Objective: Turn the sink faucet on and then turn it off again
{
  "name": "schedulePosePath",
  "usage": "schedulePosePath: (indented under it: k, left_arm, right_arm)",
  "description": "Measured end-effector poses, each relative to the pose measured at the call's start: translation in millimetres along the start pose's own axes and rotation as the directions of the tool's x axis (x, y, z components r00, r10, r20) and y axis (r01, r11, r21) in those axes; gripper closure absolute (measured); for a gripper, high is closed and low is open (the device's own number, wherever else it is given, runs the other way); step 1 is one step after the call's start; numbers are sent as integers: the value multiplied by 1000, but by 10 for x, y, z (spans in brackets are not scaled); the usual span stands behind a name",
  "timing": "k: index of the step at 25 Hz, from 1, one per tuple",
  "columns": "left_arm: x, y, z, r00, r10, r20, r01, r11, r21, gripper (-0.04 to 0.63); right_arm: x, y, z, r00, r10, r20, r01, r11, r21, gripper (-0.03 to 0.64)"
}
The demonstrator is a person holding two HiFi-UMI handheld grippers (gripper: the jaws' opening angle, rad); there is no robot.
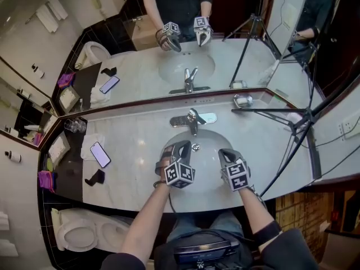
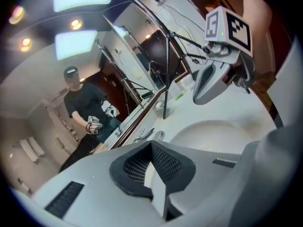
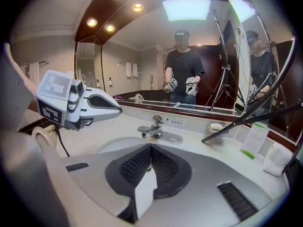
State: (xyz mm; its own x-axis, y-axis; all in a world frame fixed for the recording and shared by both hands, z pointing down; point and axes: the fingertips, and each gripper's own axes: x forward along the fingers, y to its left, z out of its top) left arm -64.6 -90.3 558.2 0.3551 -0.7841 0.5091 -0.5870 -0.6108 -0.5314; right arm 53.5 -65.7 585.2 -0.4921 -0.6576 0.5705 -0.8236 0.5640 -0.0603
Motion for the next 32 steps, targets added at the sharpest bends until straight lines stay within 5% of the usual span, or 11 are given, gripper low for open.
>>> schedulePosePath:
  k: [7, 14, 32]
  left_arm:
    - [-607, 128, -46, 999, 35, 29, -26, 960, -280, 594]
    - [-1038, 195, -314, 997, 34, 63, 5, 845, -534, 594]
    - [-1583, 240, -963, 992, 123, 6, -79, 674, -734, 594]
  right_arm:
    - [-154, 62, 98, 1000, -11, 14, 11, 1000, -30, 595]
    - [-250, 103, 142, 1000, -6, 19, 7, 998, -57, 595]
    - [-348, 209, 110, 1000, -1, 12, 2, 998, -67, 594]
